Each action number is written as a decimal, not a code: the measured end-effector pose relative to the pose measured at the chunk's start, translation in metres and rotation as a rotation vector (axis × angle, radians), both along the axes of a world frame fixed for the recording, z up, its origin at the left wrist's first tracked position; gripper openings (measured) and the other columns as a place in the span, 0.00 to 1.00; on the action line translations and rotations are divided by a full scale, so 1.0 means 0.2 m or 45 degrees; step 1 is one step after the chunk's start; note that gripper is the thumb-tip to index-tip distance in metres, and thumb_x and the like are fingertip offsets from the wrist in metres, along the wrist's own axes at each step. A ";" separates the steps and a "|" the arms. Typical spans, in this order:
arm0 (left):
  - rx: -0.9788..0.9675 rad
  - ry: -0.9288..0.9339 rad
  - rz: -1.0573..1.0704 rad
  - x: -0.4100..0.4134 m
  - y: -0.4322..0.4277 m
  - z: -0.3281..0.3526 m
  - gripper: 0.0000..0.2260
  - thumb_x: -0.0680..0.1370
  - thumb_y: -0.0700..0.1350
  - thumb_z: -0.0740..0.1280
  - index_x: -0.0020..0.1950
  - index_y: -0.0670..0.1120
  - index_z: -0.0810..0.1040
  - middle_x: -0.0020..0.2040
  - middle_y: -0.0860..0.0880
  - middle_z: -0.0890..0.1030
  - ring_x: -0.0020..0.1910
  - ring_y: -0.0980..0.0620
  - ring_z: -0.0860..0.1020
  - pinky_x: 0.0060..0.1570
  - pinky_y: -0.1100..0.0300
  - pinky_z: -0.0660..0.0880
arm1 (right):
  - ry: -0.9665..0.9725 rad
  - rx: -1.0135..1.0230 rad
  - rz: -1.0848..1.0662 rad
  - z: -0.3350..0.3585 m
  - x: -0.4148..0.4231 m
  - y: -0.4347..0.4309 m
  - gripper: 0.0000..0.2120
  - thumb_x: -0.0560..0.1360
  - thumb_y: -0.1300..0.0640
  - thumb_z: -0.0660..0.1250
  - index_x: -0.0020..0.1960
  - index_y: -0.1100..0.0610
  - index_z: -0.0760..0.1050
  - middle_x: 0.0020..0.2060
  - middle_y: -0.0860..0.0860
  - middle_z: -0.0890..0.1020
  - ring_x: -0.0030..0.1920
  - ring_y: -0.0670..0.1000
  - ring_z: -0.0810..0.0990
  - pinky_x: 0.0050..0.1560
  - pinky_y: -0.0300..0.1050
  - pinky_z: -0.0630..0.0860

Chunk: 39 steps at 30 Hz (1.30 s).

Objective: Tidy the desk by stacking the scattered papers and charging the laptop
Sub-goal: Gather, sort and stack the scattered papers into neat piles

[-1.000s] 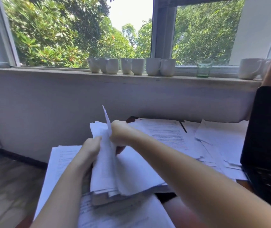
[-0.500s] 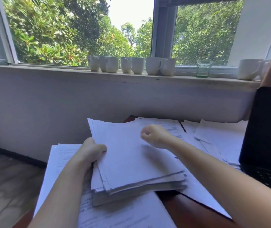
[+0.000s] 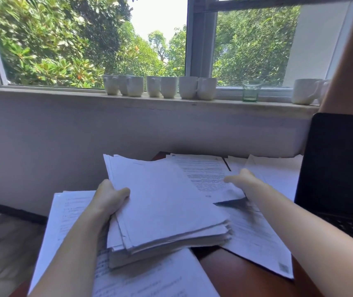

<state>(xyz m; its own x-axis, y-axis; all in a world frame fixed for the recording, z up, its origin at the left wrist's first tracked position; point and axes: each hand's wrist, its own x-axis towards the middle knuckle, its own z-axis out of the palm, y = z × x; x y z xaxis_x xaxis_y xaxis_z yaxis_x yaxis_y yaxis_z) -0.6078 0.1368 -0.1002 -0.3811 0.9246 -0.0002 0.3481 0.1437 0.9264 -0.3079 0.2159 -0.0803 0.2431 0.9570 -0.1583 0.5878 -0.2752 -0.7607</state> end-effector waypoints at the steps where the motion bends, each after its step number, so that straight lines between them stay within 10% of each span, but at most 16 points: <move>1: 0.013 -0.001 0.003 0.00 0.00 0.00 0.08 0.73 0.33 0.62 0.49 0.34 0.78 0.44 0.38 0.82 0.38 0.41 0.80 0.39 0.55 0.75 | 0.102 0.007 -0.033 0.00 0.01 0.00 0.31 0.77 0.57 0.66 0.73 0.65 0.56 0.70 0.61 0.65 0.68 0.60 0.65 0.60 0.49 0.67; 8: 0.110 0.008 -0.006 0.03 -0.04 0.03 0.07 0.73 0.31 0.62 0.40 0.41 0.75 0.39 0.44 0.80 0.35 0.45 0.78 0.35 0.57 0.73 | 0.062 0.061 0.008 -0.06 -0.01 0.00 0.02 0.73 0.65 0.64 0.46 0.63 0.73 0.38 0.56 0.75 0.41 0.56 0.75 0.39 0.45 0.73; 12: 0.142 0.020 -0.031 0.04 -0.06 0.04 0.08 0.74 0.30 0.61 0.39 0.42 0.74 0.38 0.45 0.78 0.34 0.46 0.77 0.33 0.58 0.71 | 0.249 0.485 -0.193 0.01 0.07 -0.01 0.08 0.74 0.65 0.62 0.38 0.59 0.76 0.36 0.54 0.77 0.39 0.58 0.79 0.38 0.51 0.81; 16: 0.162 0.015 -0.015 0.03 -0.06 0.03 0.08 0.74 0.31 0.62 0.39 0.42 0.74 0.39 0.44 0.79 0.36 0.44 0.77 0.36 0.57 0.72 | 0.352 0.698 -0.310 0.08 0.12 -0.03 0.15 0.77 0.63 0.61 0.32 0.58 0.70 0.31 0.53 0.75 0.27 0.50 0.75 0.21 0.37 0.71; 23: 0.118 0.014 -0.020 0.01 -0.05 0.01 0.05 0.74 0.32 0.63 0.41 0.40 0.78 0.41 0.43 0.82 0.37 0.44 0.79 0.34 0.58 0.73 | 0.720 0.701 -0.370 0.13 0.12 0.01 0.06 0.77 0.60 0.65 0.42 0.59 0.76 0.32 0.49 0.75 0.29 0.46 0.75 0.46 0.57 0.79; 28: 0.121 -0.039 0.042 0.01 0.00 0.00 0.10 0.79 0.40 0.63 0.39 0.39 0.74 0.39 0.43 0.77 0.36 0.46 0.75 0.34 0.58 0.69 | 0.885 0.418 0.009 0.08 0.12 0.04 0.06 0.73 0.63 0.69 0.50 0.62 0.76 0.33 0.53 0.76 0.25 0.47 0.74 0.28 0.35 0.72; 32: 0.161 -0.134 0.228 -0.04 0.05 -0.01 0.12 0.81 0.50 0.58 0.41 0.43 0.68 0.41 0.44 0.69 0.40 0.47 0.68 0.41 0.55 0.64 | 0.927 0.275 0.140 0.00 0.13 0.05 0.04 0.73 0.63 0.70 0.48 0.62 0.77 0.40 0.54 0.83 0.31 0.50 0.81 0.35 0.43 0.78; 39: 0.162 0.042 0.197 -0.02 0.05 -0.02 0.18 0.79 0.48 0.65 0.37 0.37 0.67 0.32 0.46 0.65 0.33 0.45 0.64 0.29 0.56 0.56 | 0.336 0.195 0.365 -0.04 0.06 0.10 0.04 0.76 0.64 0.64 0.48 0.62 0.77 0.39 0.56 0.79 0.37 0.55 0.78 0.41 0.46 0.74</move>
